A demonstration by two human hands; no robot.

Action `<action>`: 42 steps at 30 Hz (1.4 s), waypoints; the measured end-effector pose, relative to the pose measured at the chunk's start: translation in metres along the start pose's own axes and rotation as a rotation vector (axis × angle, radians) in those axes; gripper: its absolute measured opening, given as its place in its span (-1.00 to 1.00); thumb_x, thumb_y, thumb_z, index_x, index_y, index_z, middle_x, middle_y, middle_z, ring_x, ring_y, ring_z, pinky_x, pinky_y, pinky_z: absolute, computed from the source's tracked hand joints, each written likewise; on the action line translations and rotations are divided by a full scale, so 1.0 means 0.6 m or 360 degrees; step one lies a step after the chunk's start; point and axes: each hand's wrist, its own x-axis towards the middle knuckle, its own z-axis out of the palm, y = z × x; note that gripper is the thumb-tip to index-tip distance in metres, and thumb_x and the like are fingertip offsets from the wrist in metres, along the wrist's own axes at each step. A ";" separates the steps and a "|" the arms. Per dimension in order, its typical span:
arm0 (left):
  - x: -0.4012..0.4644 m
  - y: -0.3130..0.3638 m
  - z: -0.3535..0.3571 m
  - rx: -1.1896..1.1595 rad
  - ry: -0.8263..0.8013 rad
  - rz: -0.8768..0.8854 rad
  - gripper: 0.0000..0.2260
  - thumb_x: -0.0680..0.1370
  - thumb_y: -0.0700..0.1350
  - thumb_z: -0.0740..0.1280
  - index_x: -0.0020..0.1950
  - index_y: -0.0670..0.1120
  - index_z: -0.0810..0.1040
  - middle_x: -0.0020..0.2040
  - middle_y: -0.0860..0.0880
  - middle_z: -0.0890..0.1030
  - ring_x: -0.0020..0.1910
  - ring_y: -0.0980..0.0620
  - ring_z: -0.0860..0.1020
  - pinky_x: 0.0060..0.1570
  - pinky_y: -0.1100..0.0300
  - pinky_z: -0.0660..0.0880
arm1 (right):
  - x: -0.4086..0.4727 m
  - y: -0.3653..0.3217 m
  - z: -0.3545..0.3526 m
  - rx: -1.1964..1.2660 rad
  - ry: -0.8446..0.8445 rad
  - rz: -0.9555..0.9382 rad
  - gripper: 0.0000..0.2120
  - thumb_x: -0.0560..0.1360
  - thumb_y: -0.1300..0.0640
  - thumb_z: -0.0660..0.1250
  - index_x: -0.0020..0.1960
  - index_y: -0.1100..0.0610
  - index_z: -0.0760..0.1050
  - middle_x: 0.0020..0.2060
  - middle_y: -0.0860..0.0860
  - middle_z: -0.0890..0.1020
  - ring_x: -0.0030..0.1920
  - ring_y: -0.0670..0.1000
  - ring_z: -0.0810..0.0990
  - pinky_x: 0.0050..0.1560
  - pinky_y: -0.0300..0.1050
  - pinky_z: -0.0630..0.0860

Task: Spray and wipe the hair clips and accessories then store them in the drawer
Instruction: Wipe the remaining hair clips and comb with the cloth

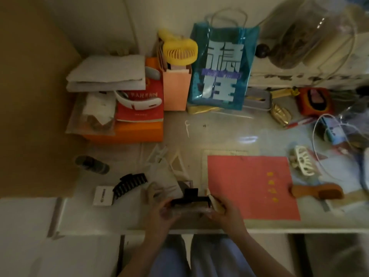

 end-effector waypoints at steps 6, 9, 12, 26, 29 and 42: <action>0.011 -0.019 -0.009 0.0014 -0.0020 0.0159 -0.51 0.32 -0.33 0.51 0.18 0.00 0.54 0.14 -0.03 0.59 0.09 0.06 0.58 0.16 0.14 0.51 | -0.023 -0.008 0.043 0.0014 0.0251 0.0069 -0.50 0.29 0.28 0.50 0.13 -0.09 0.48 -0.01 -0.09 0.62 0.01 -0.06 0.58 -0.02 -0.25 0.47; 0.010 -0.027 -0.012 0.0073 -0.0019 0.0171 -0.50 0.35 -0.30 0.49 0.26 -0.05 0.52 0.20 -0.02 0.57 0.12 0.08 0.56 0.18 0.22 0.48 | -0.018 -0.012 0.047 -0.0034 0.0249 0.0045 -0.50 0.29 0.22 0.53 0.17 -0.03 0.52 -0.03 -0.15 0.61 -0.03 -0.12 0.57 -0.06 -0.43 0.42; 0.009 -0.030 -0.011 0.0020 -0.0042 0.0129 -0.49 0.37 -0.29 0.48 0.29 -0.09 0.50 0.20 -0.01 0.57 0.11 0.09 0.56 0.13 0.28 0.46 | -0.008 -0.012 0.044 -0.0087 0.0215 0.0052 -0.48 0.25 0.21 0.56 0.18 0.02 0.55 -0.03 -0.16 0.62 -0.05 -0.16 0.57 -0.08 -0.49 0.40; 0.003 -0.030 -0.039 0.0312 -0.0112 0.0251 -0.52 0.43 -0.14 0.46 0.33 -0.01 0.48 -0.03 0.01 0.64 -0.09 0.12 0.59 -0.03 0.27 0.51 | -0.024 -0.016 0.031 0.0151 0.0311 0.0083 -0.56 0.31 0.22 0.52 0.16 0.03 0.56 -0.10 -0.10 0.63 -0.12 -0.11 0.56 -0.20 -0.49 0.41; -0.002 -0.010 -0.042 0.0390 -0.0042 0.0311 -0.56 0.42 -0.08 0.47 0.29 0.06 0.51 -0.25 0.03 0.61 -0.26 0.10 0.57 -0.13 0.13 0.56 | -0.031 -0.020 0.015 0.0235 0.0353 0.0051 -0.61 0.33 0.23 0.51 0.11 0.01 0.55 -0.13 -0.08 0.64 -0.17 -0.13 0.57 -0.24 -0.47 0.42; -0.001 0.116 0.111 0.0608 -0.0359 0.0820 -0.57 0.42 -0.03 0.47 0.26 0.05 0.49 0.10 0.09 0.47 0.07 0.12 0.48 0.09 0.26 0.43 | -0.071 0.023 -0.147 0.0368 0.0679 -0.0078 -0.77 0.35 0.19 0.50 -0.05 -0.03 0.58 -0.22 -0.09 0.66 -0.25 -0.25 0.55 -0.23 -0.36 0.41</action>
